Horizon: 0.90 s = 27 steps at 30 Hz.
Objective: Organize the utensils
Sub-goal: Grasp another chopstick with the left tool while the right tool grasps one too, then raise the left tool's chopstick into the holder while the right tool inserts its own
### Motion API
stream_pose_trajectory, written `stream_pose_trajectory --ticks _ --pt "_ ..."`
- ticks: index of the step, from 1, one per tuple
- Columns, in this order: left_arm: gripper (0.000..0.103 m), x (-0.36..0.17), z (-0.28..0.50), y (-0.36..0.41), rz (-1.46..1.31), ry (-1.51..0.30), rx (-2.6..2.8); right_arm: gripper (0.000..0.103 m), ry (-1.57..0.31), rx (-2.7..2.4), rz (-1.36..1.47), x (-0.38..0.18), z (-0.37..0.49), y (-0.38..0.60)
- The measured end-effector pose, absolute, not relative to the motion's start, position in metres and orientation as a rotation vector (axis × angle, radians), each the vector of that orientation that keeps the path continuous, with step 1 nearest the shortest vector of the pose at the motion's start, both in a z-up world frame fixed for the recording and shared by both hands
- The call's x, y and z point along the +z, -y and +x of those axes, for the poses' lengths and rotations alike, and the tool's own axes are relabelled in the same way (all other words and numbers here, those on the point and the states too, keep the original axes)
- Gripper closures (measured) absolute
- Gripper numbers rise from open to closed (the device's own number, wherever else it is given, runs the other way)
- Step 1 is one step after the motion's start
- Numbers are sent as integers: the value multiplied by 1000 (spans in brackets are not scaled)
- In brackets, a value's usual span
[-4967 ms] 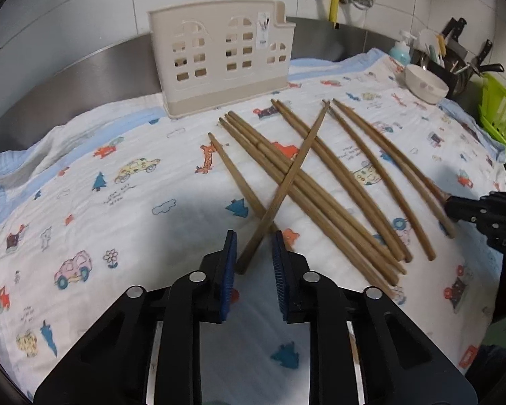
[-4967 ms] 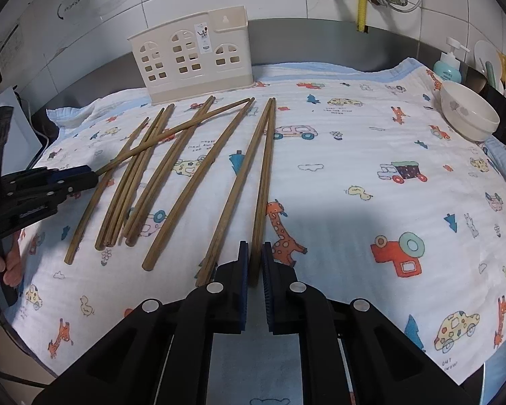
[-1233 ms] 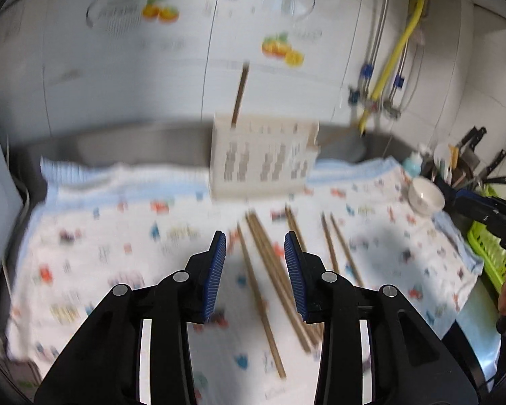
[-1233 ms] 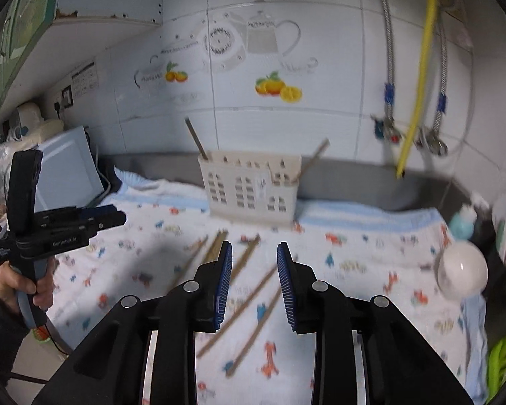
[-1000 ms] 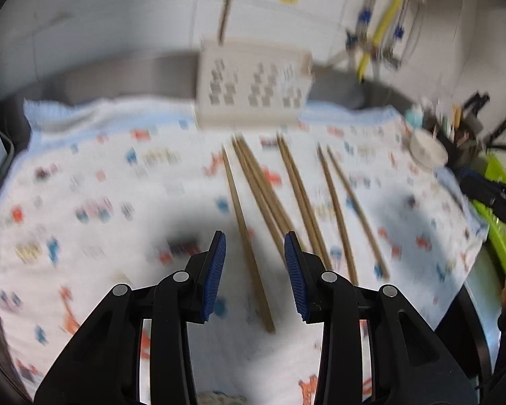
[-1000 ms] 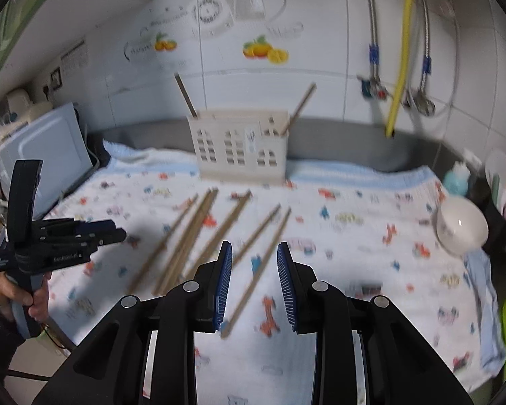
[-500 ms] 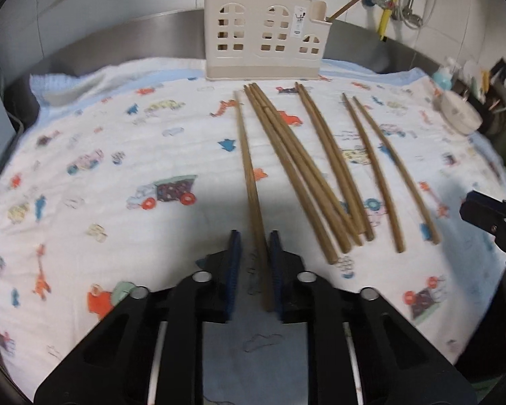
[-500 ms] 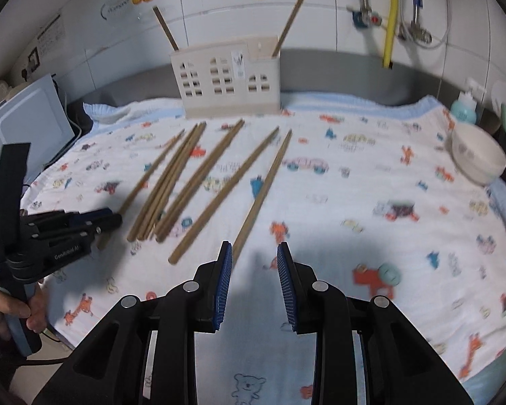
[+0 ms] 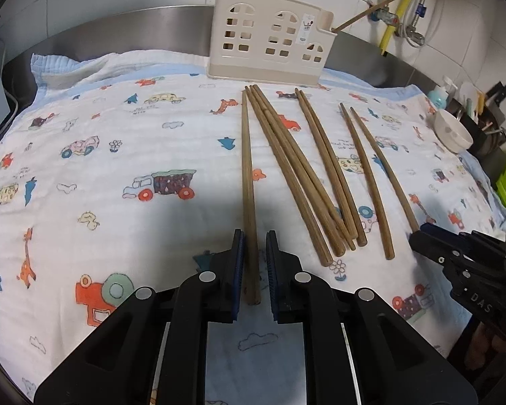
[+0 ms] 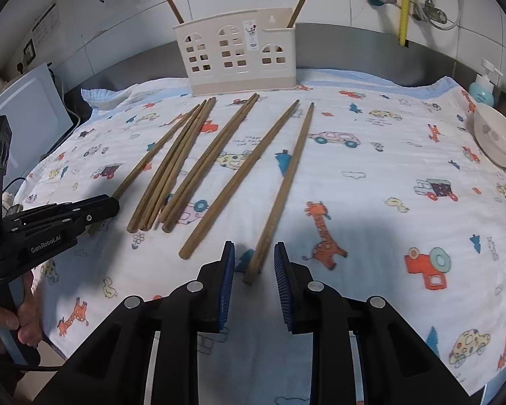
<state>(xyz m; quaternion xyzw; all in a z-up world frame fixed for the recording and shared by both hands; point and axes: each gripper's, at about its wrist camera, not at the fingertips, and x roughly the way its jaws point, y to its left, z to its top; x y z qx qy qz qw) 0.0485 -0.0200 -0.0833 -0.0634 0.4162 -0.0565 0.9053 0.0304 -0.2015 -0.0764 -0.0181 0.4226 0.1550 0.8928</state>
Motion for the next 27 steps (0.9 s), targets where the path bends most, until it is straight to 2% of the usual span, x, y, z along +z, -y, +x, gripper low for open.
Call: stream_pose_trajectory --ticks 10,11,18,27 --pt "92 -81 55 27 -47 -870 -130 96 -850 266 -49 -74 26 205" --pt "95 -80 56 26 -54 -875 -135 97 -839 269 -49 -71 24 207" --pt "96 -71 51 18 -103 -841 -165 97 -743 262 -51 -37 15 221" --pt "96 -18 41 10 -121 -681 -198 97 -594 303 -69 28 16 228"
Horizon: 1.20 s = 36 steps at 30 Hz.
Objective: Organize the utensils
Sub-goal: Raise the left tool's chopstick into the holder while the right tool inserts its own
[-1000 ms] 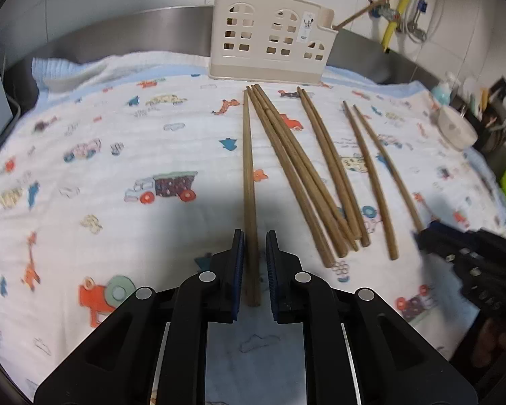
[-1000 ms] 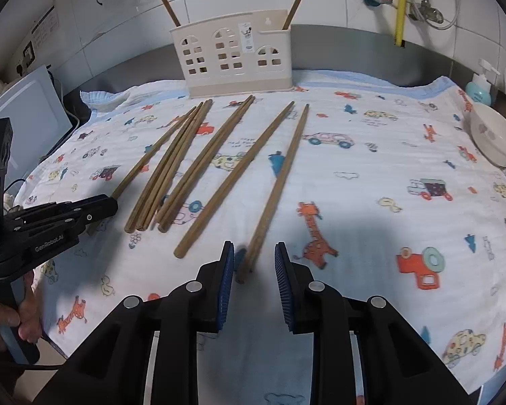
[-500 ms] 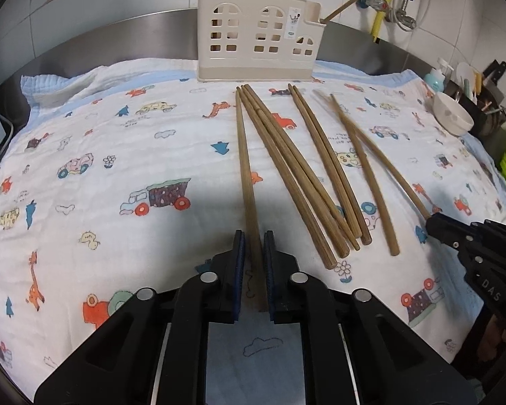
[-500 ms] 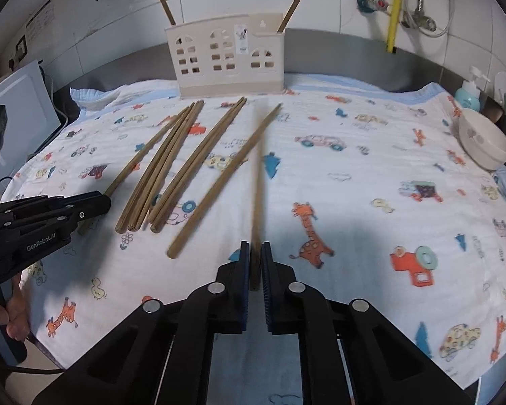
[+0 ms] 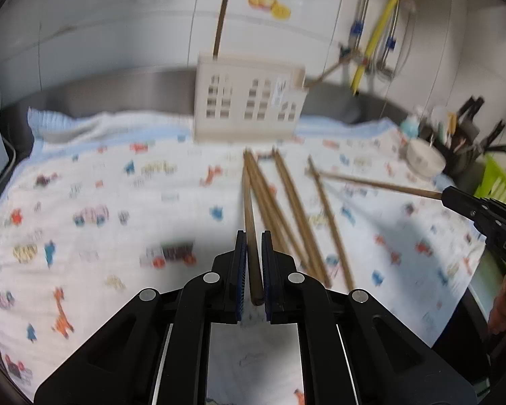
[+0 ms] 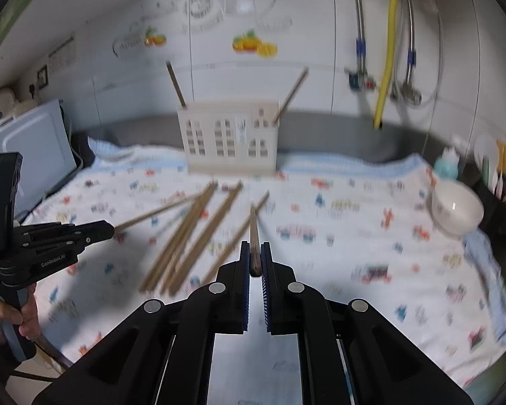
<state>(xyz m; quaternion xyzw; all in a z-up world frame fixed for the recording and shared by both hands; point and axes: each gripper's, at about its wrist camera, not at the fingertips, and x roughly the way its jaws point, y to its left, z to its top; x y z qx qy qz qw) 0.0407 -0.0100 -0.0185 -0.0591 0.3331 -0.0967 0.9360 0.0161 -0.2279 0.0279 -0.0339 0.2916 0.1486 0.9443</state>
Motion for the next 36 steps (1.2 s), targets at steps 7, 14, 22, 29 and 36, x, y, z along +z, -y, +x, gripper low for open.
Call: stream_pose_trajectory --ticks 7,14,22,29,36 --pt "96 14 50 7 -130 -576 -224 97 -556 376 -44 68 38 228" --pt "97 32 66 9 -115 -493 -235 97 -532 422 -51 97 63 223" --pt "97 48 87 13 -96 -422 -250 97 -503 428 -75 112 77 216" --pt "96 53 107 16 -99 -344 -238 97 -497 408 -74 113 87 219" --pt "96 46 126 15 -124 -352 -237 97 -507 396 -81 110 99 224"
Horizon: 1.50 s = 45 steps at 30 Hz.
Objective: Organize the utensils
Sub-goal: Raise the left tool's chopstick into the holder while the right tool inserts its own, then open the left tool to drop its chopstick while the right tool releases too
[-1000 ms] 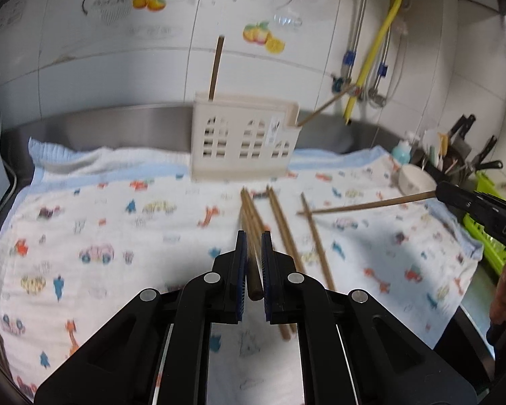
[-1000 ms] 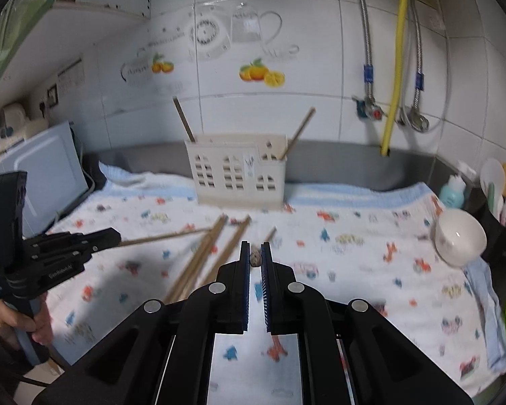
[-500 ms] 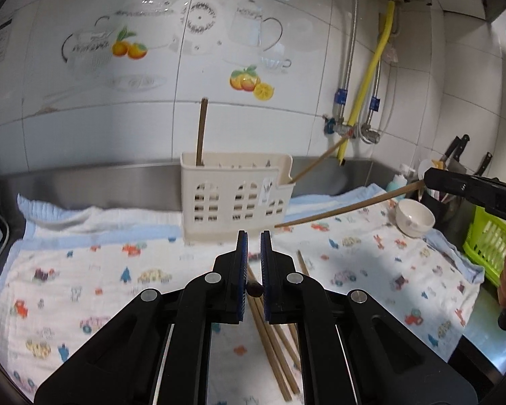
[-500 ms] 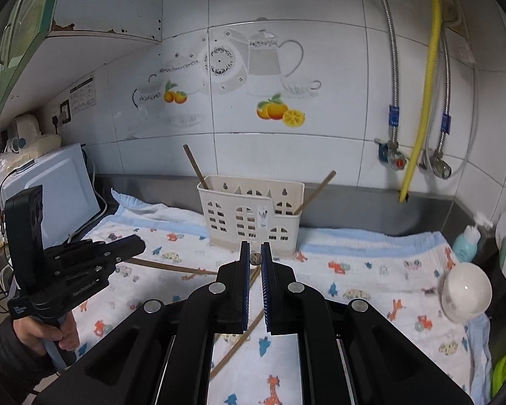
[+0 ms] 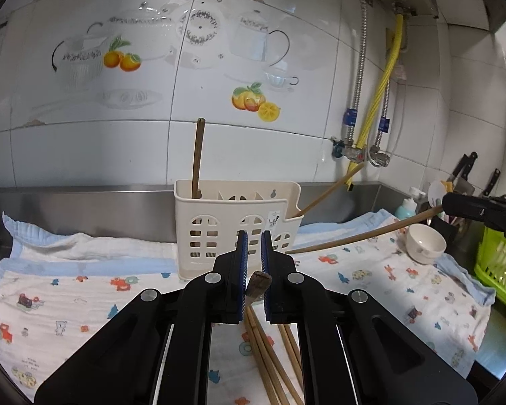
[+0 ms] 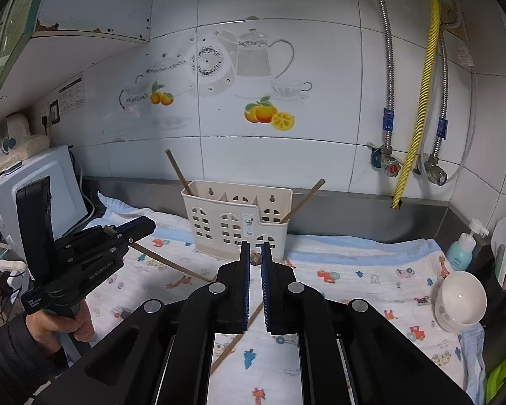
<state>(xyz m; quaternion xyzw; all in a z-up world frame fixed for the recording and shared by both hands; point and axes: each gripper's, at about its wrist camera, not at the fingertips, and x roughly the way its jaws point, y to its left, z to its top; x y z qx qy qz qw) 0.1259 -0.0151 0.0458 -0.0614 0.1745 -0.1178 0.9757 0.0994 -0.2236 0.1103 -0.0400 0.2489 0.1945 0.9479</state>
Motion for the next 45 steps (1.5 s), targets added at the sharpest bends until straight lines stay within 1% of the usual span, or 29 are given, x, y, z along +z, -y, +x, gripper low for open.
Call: stream_pose_trajectory --ticks 6,16,24,27,31,35,45 --pt "97 74 128 12 -98 -363 -272 97 -508 414 -96 124 118 221" --pt "98 141 139 13 -60 -300 -334 97 -516 438 -96 174 164 222" --pt "98 203 168 26 -8 -140 -326 97 -519 444 -83 197 191 226" --pt "98 215 182 33 28 -72 -300 97 -522 445 -87 197 203 225" --pt "98 218 214 39 66 -43 -246 97 -518 445 -111 192 215 220" --pt "98 212 243 30 40 -55 -209 97 -523 449 -115 188 229 218" --pt "98 174 288 9 -22 -194 -175 97 -654 489 -117 161 261 207"
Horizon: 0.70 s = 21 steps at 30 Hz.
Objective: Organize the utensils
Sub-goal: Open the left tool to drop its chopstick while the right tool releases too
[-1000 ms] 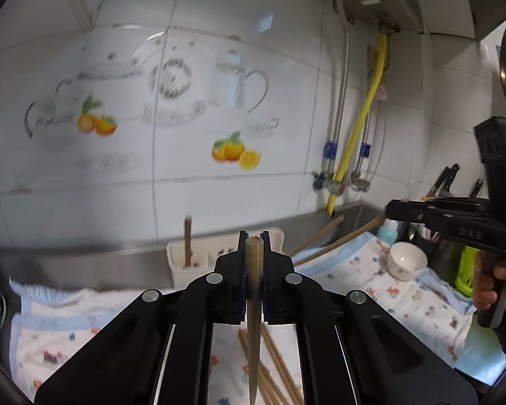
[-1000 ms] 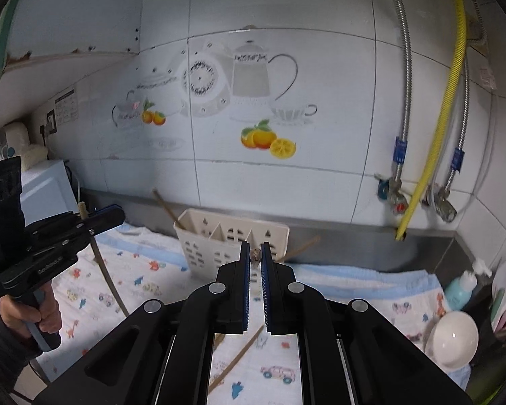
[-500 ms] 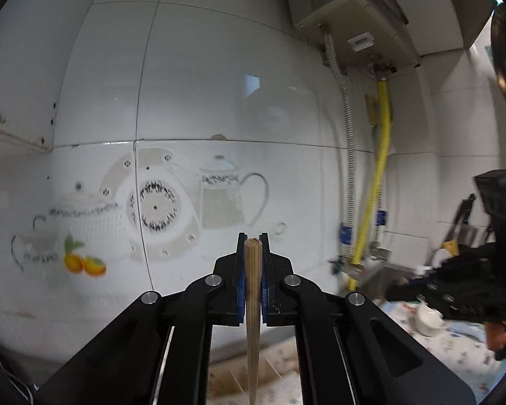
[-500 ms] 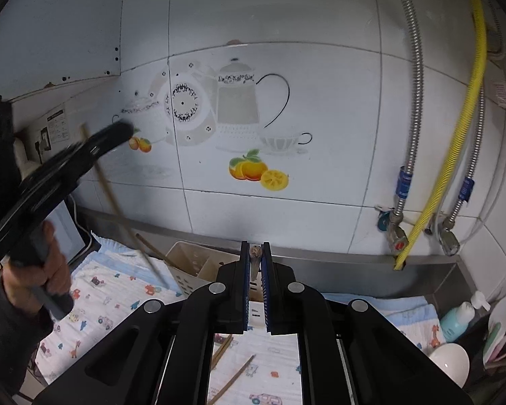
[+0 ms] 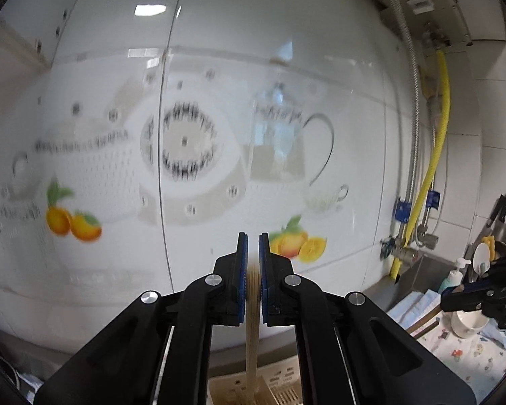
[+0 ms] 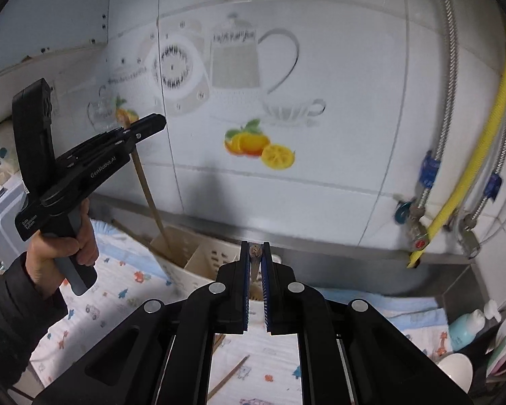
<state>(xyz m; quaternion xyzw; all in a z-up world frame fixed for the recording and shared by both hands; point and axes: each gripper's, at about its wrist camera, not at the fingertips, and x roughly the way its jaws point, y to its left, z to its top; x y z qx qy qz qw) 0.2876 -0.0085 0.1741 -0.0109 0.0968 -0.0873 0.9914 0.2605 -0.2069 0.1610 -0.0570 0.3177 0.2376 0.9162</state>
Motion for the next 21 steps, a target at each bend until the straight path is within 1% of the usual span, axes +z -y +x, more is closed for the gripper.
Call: stream_pose_trajectory --ticks 1,3,5,6,8,12,15,21 --pt "97 172 289 8 -25 -200 -174 97 -667 489 -125 158 263 205" --pt "89 170 285 8 -21 -200 -174 97 -692 486 -142 152 267 200" --pt "62 171 279 9 -30 -195 -170 96 -692 467 -151 149 269 199" --pt "58 173 274 9 -36 -187 -174 95 -685 458 -156 149 267 200" --pt "56 178 263 9 -36 -176 -180 83 -662 451 -152 152 263 203" --pt "55 185 226 7 -23 -177 -187 82 -628 468 -129 162 236 214" --pt "52 182 198 5 -11 -199 -181 82 -609 488 -126 165 204 217" --pt "51 152 132 5 21 -302 -144 80 -577 531 -125 159 130 223"
